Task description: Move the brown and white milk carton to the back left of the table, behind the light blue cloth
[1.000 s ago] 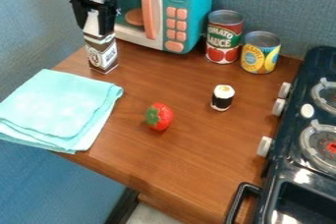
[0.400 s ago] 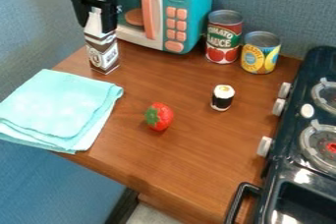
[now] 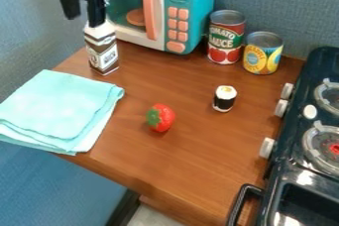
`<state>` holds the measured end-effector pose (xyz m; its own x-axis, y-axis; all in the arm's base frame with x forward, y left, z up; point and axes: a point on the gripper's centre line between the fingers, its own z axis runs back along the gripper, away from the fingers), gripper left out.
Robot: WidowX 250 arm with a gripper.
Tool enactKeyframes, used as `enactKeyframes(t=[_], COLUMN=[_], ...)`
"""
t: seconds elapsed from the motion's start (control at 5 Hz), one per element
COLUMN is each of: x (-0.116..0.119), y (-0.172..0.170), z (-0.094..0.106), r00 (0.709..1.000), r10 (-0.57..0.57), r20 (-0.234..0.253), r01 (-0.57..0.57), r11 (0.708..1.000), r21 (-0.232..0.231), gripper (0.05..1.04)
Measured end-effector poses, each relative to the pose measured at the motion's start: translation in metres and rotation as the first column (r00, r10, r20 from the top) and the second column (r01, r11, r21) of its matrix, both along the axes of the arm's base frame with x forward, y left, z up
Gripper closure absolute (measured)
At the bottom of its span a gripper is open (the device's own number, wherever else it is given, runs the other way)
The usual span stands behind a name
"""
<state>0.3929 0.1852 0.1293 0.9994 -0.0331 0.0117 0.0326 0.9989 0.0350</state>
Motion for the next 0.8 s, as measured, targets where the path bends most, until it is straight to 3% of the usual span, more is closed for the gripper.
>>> enactKeyframes(t=[0.2, 0.4, 0.6, 0.8], x=[-0.013, -0.028, -0.04, -0.051], y=[-0.004, -0.018, -0.055, -0.095], z=[0.008, 0.02, 0.027, 0.021], r00=[1.0, 0.998, 0.986, 0.971], r10=[-0.015, -0.055, -0.157, -0.23], r20=[-0.01, 0.017, 0.053, 0.067], r01=[0.015, 0.055, 0.158, 0.233], r11=[1.0, 0.998, 0.988, 0.972], r21=[0.016, 0.023, 0.002, -0.036], gripper=[0.082, 0.082, 0.082, 0.082])
